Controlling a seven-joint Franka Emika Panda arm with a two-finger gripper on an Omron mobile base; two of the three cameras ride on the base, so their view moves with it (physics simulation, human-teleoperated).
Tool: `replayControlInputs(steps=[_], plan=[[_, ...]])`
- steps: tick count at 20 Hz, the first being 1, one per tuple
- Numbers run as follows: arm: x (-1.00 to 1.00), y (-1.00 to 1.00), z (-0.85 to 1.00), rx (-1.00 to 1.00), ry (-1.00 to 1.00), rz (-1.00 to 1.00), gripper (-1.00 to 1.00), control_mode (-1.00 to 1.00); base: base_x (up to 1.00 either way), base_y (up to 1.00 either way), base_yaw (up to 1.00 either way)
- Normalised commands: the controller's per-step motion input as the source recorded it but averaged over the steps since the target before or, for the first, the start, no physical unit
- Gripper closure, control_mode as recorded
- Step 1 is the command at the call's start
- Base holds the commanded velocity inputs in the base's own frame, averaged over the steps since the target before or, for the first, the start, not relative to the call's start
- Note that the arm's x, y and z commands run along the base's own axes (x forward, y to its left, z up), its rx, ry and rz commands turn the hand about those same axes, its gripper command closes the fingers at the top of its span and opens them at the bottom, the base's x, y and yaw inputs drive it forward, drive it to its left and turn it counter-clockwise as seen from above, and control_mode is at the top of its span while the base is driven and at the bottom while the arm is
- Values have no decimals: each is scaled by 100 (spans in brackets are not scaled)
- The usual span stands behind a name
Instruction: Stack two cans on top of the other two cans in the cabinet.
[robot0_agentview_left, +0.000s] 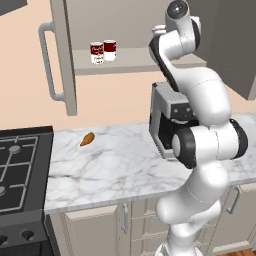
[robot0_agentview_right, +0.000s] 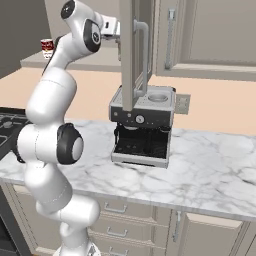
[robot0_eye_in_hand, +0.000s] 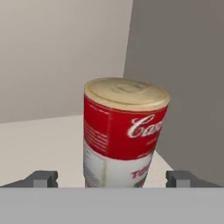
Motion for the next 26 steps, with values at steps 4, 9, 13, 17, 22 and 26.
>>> replayControlInputs(steps=[4, 9, 13, 17, 22, 26], plan=[[-37, 37, -14, 1, 2, -6, -100, -100, 0, 0, 0], [-25, 46, -6, 2, 5, 16, -100, -100, 0, 0, 0], [-9, 48, -6, 4, 8, 20, -100, -100, 0, 0, 0], [-2, 51, -5, 4, 8, 20, -100, -100, 0, 0, 0], [1, 45, -13, 12, 1, 23, -100, -100, 0, 0, 0], [-5, 34, -13, 15, 0, 33, -100, -100, 0, 0, 0]])
